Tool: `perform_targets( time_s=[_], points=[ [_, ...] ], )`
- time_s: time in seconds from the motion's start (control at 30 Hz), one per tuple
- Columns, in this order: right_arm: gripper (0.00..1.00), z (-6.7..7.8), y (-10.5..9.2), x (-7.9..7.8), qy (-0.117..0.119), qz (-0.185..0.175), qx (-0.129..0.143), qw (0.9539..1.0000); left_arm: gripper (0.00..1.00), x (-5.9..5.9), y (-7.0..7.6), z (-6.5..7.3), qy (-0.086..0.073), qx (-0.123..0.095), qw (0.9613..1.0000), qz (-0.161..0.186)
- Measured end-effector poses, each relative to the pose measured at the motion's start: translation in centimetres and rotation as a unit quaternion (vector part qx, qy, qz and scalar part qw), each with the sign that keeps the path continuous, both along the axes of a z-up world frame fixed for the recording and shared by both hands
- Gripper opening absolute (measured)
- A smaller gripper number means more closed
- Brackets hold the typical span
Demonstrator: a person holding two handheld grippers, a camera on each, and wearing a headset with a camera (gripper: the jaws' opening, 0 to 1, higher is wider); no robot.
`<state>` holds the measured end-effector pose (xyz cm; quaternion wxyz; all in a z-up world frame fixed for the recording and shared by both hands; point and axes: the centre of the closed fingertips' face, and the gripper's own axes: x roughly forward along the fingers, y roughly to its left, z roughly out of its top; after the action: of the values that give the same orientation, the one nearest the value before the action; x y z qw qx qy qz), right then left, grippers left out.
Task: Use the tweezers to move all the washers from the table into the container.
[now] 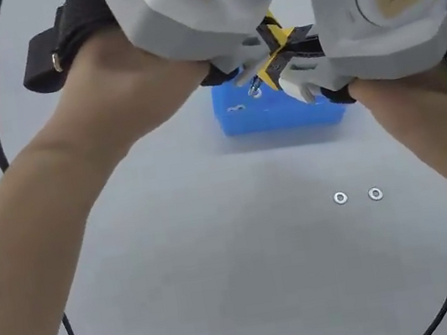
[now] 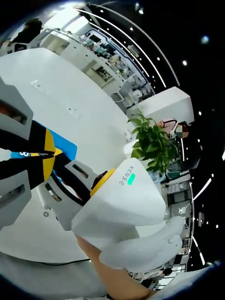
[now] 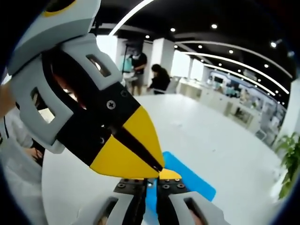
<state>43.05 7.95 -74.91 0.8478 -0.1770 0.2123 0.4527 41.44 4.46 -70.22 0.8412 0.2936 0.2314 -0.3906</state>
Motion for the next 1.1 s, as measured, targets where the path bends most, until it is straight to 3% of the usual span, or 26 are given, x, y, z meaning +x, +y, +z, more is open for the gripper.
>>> perform_targets(
  time_s=[0.13,0.6,0.63,0.8,1.0,1.1],
  points=[
    [0.03,-1.6,0.1,0.2,0.019,-0.014,0.001,0.9997,0.00,0.3,0.3,-1.3,0.014,0.001,0.9999,0.007],
    [0.03,-4.8,0.3,-0.4,0.044,-0.018,-0.017,0.9987,0.00,0.8,0.7,-4.7,0.046,-0.002,0.9987,0.020],
    [0.03,-4.6,0.2,-0.3,0.039,-0.021,-0.012,0.9990,0.00,0.9,0.7,-4.5,0.040,-0.006,0.9989,0.021],
    [0.03,-4.6,0.1,-0.4,0.046,-0.023,-0.008,0.9987,0.00,0.9,0.6,-4.6,0.047,-0.016,0.9985,0.024],
    [0.04,-4.6,-0.1,-0.6,0.047,-0.031,-0.009,0.9984,0.00,0.3,0.3,-4.7,0.043,-0.001,0.9990,0.010],
    [0.04,-3.7,-0.3,-0.7,0.019,-0.033,-0.011,0.9992,0.00,0.2,0.3,-3.8,0.038,-0.002,0.9993,0.006]
  ],
)
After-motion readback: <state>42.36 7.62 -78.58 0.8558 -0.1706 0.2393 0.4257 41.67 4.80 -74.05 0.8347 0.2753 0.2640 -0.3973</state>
